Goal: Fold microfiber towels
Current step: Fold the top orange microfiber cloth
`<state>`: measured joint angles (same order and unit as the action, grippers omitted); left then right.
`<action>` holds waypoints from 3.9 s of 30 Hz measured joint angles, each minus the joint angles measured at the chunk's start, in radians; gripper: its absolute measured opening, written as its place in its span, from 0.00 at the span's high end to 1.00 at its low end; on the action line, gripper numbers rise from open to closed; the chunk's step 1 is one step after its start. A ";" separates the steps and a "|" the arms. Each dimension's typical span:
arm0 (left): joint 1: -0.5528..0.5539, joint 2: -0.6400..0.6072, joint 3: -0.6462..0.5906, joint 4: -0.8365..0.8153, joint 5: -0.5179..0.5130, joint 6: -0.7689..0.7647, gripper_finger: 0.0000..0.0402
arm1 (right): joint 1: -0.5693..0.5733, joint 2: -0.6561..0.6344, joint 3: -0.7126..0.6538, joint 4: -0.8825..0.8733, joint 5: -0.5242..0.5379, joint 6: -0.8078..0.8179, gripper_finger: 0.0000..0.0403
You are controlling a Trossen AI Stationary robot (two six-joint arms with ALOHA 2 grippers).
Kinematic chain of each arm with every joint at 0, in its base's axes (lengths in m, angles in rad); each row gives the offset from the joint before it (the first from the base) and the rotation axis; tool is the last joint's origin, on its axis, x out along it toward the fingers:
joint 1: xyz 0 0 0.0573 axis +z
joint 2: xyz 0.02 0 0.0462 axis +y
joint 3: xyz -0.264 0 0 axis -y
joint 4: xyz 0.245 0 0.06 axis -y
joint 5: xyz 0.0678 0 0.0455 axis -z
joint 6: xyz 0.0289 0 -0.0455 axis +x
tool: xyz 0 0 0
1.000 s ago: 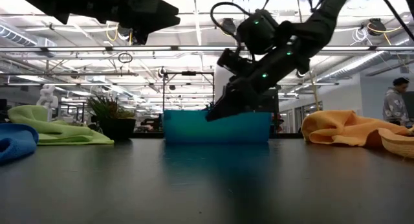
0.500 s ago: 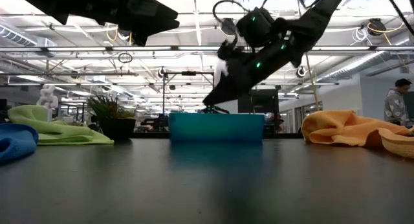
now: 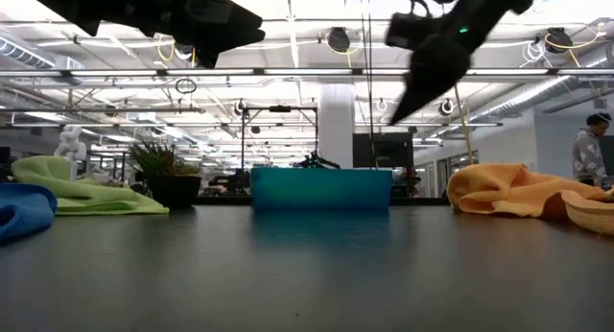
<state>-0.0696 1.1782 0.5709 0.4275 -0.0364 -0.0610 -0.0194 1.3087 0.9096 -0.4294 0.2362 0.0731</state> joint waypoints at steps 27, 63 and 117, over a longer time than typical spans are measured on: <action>-0.005 0.000 0.000 0.005 -0.019 -0.023 0.68 | -0.008 -0.035 -0.280 -0.272 0.155 0.247 0.55; -0.061 0.418 0.011 0.437 -0.167 -0.057 0.68 | -0.025 -0.388 -0.291 0.479 -0.003 0.124 0.99; -0.025 0.261 0.143 -0.065 -0.297 -0.038 0.99 | -0.004 -0.358 -0.292 0.490 -0.378 0.260 1.00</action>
<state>-0.0951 1.4387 0.7139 0.3628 -0.3338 -0.0989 -0.0234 0.9512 0.6178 0.0606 -0.1415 0.3329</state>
